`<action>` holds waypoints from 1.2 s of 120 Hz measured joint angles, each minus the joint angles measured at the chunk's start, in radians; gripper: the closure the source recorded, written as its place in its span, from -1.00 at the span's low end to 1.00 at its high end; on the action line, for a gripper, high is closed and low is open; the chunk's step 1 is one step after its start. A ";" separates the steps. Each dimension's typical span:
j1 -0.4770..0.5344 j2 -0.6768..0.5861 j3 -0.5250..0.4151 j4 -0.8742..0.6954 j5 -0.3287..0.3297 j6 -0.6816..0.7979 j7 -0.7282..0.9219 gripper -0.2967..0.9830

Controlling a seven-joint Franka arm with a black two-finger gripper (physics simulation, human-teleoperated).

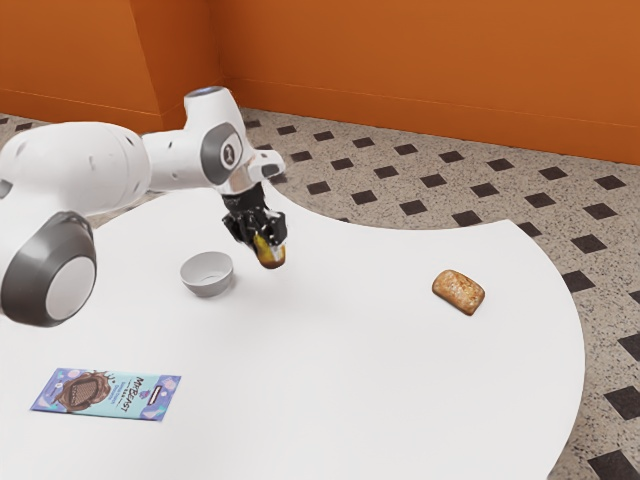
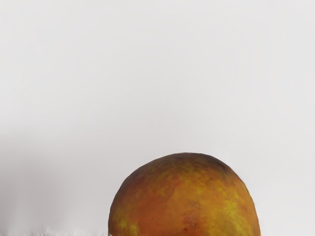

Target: Place the pear in the bowl.

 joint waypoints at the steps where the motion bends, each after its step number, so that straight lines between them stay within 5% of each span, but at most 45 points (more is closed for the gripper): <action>1: 0.000 0.000 0.005 0.000 0.001 0.000 -0.001 0.70; 67: 0.123 0.087 0.062 0.018 0.016 0.003 -0.048 0.65; 119: 0.125 0.073 0.064 0.028 -0.021 -0.046 -0.006 -0.28; 144: 0.087 -0.060 0.060 0.089 0.084 -0.127 0.013 -0.44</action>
